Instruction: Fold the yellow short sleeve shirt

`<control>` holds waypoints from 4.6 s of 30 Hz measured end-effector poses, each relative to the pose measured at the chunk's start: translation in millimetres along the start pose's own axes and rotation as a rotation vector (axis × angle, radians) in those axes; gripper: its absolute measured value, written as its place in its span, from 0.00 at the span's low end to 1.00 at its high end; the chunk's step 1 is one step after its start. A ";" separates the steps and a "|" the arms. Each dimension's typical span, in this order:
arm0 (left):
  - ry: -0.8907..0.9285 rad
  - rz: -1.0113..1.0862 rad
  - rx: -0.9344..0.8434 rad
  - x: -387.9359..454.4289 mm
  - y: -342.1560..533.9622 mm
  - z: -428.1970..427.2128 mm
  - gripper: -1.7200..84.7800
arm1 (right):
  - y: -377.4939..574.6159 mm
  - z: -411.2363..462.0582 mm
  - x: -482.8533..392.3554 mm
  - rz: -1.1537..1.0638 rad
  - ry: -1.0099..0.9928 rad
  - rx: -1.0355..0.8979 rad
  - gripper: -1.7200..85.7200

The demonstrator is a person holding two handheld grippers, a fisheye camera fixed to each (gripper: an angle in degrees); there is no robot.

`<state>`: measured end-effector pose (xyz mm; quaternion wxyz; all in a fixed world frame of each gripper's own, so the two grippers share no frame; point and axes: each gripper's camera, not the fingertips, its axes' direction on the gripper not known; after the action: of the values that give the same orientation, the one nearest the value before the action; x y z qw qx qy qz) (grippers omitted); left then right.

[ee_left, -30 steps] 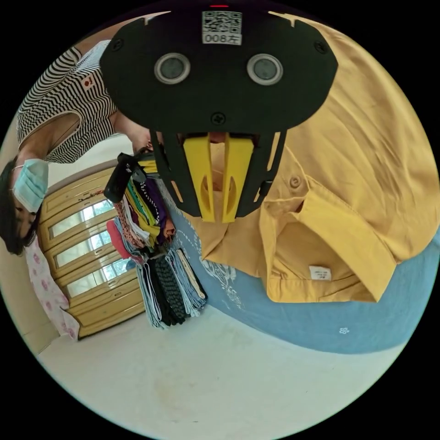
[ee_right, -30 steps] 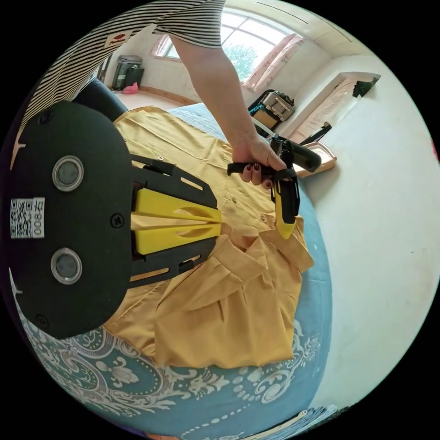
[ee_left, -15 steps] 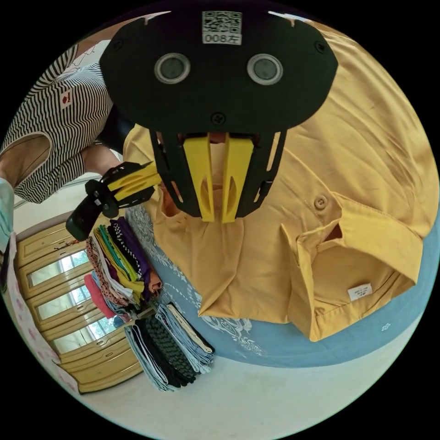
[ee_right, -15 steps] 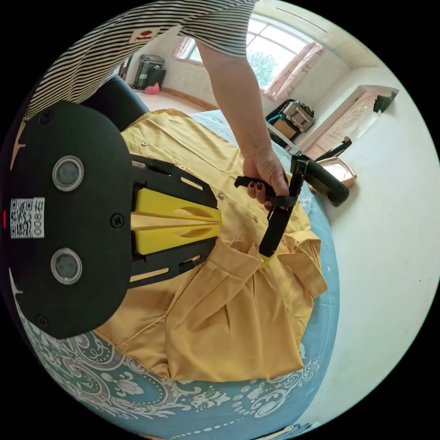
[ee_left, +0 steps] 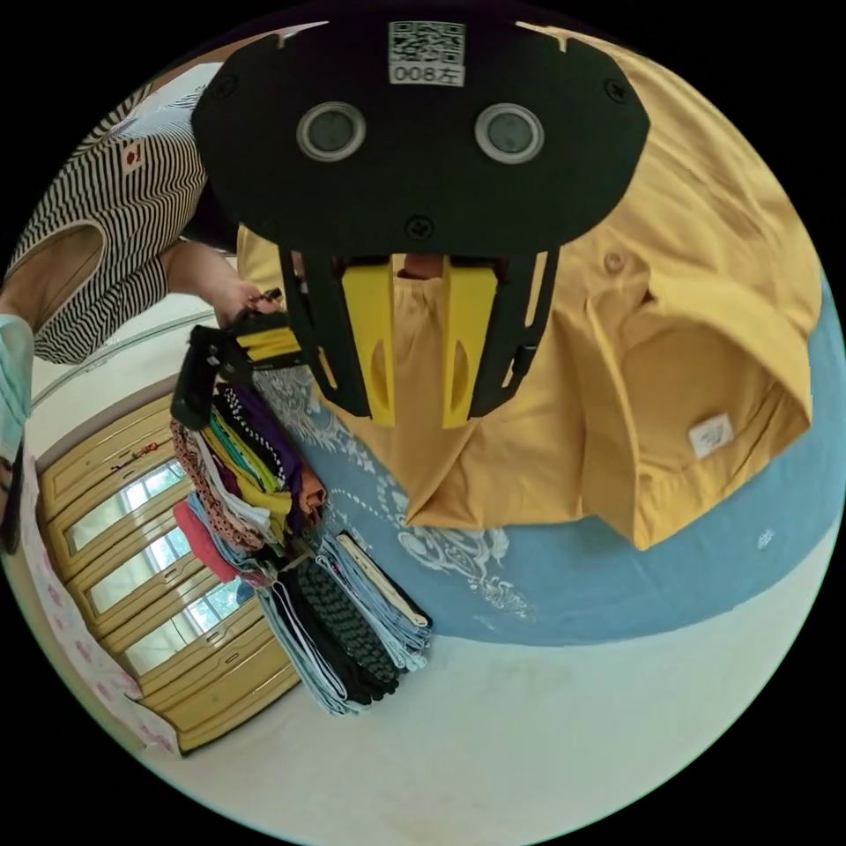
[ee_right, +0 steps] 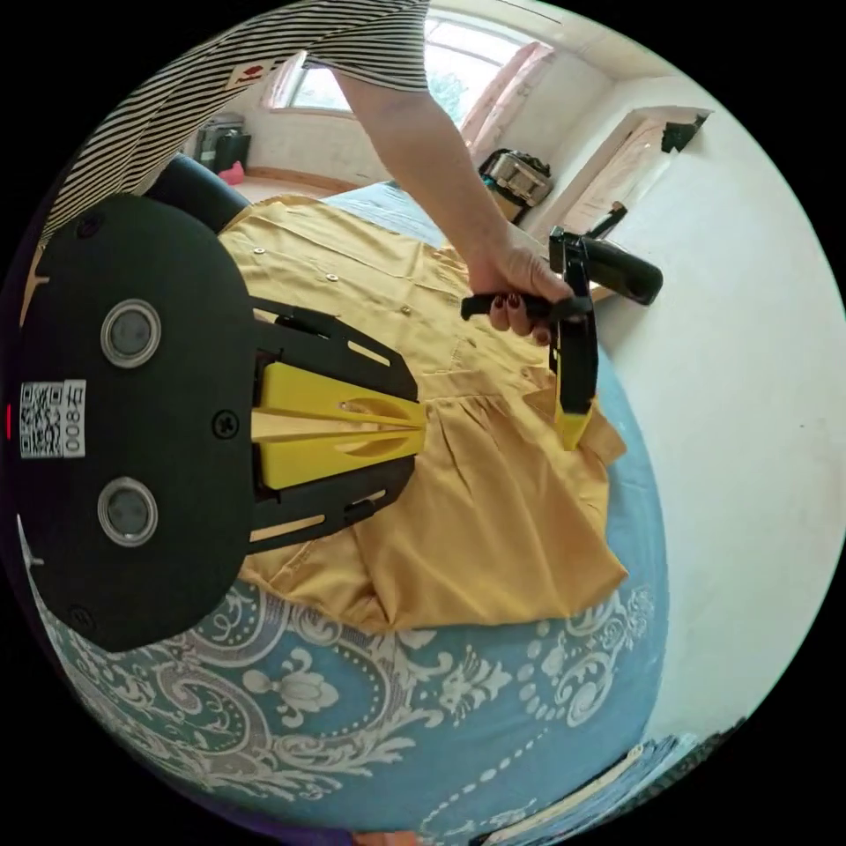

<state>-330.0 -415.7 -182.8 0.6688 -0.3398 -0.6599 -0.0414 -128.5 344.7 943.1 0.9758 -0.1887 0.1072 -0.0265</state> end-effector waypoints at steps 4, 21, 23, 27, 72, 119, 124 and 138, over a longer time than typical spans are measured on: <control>-0.040 0.017 -0.022 7.9 -43.1 35.6 0.12 | -2.2 -24.8 20.4 0.033 0.010 0.074 0.02; -0.327 0.089 -0.167 37.4 -88.5 98.3 0.05 | -8.6 -58.8 88.8 0.189 0.024 -0.032 0.02; -0.332 0.088 -0.111 39.1 -79.2 85.7 0.06 | -13.6 -71.3 85.4 0.166 0.011 -0.020 0.02; -0.277 0.079 -0.031 37.9 -54.9 63.7 0.07 | -28.4 -97.5 78.4 0.113 0.029 0.027 0.02; -0.131 -0.144 0.000 -53.3 419.7 -25.5 0.02 | -275.3 -191.1 -20.6 -0.114 0.207 -0.170 0.02; -0.532 -0.691 0.613 -231.7 915.2 -292.7 0.03 | -654.0 -7.9 -608.8 -0.596 -0.196 -0.442 0.12; -0.542 -0.664 0.580 -227.3 908.5 -284.1 0.03 | -668.6 24.4 -624.5 -0.576 -0.075 -0.455 0.13; -0.559 -0.379 0.565 -166.4 841.9 -279.0 0.03 | -694.0 -64.3 -521.7 -0.387 -0.316 -0.346 0.03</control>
<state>311.8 21.4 -642.5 0.5119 -0.0146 -0.8516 0.1121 -659.4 -274.1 1248.4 0.9105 -0.3708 -0.0812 -0.1637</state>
